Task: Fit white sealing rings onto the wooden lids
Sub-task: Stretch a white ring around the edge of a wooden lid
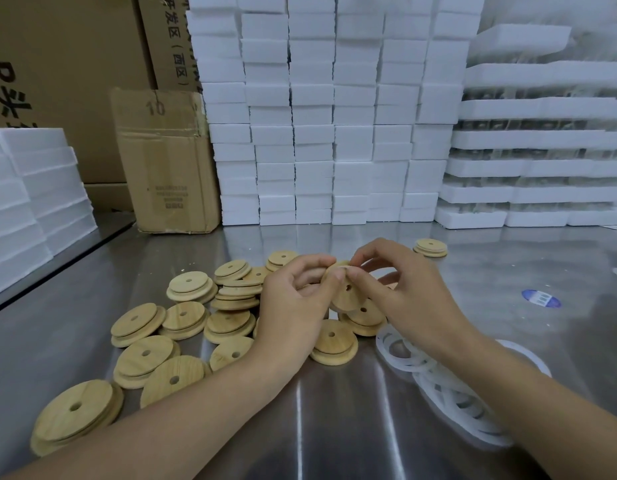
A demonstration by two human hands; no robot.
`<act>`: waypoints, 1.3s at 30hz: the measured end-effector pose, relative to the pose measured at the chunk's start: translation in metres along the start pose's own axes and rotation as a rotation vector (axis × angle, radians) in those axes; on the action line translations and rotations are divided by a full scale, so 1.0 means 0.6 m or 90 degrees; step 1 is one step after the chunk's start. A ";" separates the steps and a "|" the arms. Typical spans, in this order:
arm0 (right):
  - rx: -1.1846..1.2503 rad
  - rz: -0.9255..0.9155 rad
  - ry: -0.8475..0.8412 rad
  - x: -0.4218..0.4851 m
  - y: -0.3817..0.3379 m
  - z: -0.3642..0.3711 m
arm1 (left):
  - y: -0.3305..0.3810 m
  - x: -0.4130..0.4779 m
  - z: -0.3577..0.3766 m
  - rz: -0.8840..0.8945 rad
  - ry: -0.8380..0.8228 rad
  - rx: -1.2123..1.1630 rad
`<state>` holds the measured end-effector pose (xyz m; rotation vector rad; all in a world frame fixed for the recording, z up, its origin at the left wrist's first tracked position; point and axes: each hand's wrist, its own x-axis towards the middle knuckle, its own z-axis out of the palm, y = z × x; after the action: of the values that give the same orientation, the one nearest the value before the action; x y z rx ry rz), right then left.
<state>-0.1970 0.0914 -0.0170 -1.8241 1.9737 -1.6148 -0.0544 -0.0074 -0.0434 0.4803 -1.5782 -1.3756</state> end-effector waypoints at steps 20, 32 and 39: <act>0.154 0.237 0.005 0.021 -0.002 -0.019 | 0.001 0.000 0.002 -0.006 0.016 -0.027; 0.076 0.189 -0.014 0.004 -0.003 0.012 | 0.000 0.001 -0.001 0.028 0.072 0.013; 0.003 0.052 0.089 -0.004 -0.004 0.021 | 0.005 -0.005 0.003 0.039 0.010 0.039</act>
<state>-0.1873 0.0854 -0.0227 -1.6469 2.0670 -1.7649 -0.0537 -0.0030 -0.0415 0.4743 -1.6134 -1.2779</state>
